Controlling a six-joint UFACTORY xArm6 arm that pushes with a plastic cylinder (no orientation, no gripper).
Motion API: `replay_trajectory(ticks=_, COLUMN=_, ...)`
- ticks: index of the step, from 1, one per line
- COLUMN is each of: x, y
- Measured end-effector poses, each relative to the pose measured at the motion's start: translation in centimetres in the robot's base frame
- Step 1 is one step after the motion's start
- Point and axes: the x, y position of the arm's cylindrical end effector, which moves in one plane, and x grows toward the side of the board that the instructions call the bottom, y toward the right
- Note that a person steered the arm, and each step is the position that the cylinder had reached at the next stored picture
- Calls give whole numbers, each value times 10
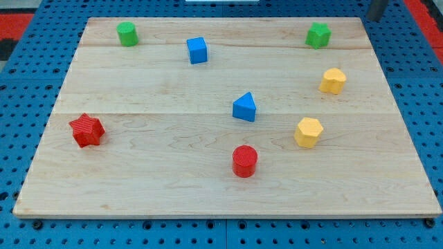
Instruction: Move the green star to the left side of the board
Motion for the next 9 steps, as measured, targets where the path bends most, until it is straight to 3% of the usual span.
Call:
replay_trajectory(ticks=2, x=0, y=-5)
replay_trajectory(ticks=3, x=6, y=-55)
replay_trajectory(ticks=4, x=50, y=-79)
replay_trajectory(ticks=5, x=53, y=-92)
replay_trajectory(ticks=6, x=58, y=-149)
replay_trajectory(ticks=9, x=56, y=-162)
